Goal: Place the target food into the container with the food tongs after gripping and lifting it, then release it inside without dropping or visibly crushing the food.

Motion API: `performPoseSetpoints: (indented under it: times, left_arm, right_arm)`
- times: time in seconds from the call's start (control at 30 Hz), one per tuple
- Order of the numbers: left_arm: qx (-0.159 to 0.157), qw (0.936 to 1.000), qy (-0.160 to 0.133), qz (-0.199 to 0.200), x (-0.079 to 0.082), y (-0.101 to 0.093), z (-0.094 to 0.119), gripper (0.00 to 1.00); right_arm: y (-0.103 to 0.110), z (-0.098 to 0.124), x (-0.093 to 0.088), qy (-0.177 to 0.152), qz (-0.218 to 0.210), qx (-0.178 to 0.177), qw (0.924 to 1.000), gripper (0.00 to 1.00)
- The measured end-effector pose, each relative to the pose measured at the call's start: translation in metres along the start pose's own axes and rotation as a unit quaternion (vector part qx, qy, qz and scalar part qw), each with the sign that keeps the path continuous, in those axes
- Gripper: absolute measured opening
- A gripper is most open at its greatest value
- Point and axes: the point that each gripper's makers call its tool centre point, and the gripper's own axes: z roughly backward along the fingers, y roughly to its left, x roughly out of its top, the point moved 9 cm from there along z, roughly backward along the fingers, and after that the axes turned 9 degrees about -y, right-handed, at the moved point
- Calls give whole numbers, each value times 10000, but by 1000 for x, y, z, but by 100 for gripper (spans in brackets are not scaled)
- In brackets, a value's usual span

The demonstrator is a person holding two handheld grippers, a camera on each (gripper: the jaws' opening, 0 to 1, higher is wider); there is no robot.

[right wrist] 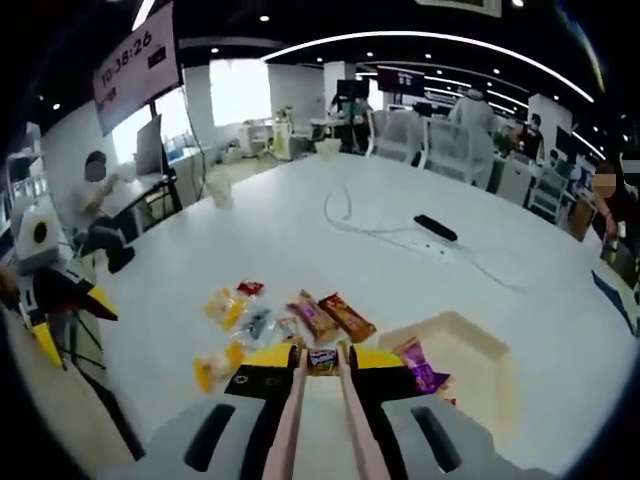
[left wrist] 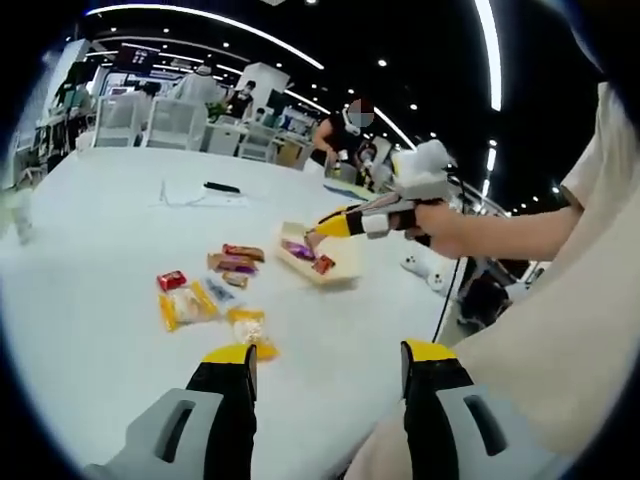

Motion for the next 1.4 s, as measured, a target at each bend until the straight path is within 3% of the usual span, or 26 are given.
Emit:
performPoseSetpoints:
  times: [0.7,1.03,1.4]
  left_arm:
    - [-202,9997,-1,-152,2,-8,-7,58]
    - [-255,9995,-24,-171,6,0,-9,58]
    - [-271,9995,-45,-175,7,5,-9,58]
  right_arm:
    - [-26,30,16,-300,2,-461,9985,20]
    - [-36,34,26,-390,-1,-675,9970,20]
    - [-40,39,25,-377,-58,-911,9951,20]
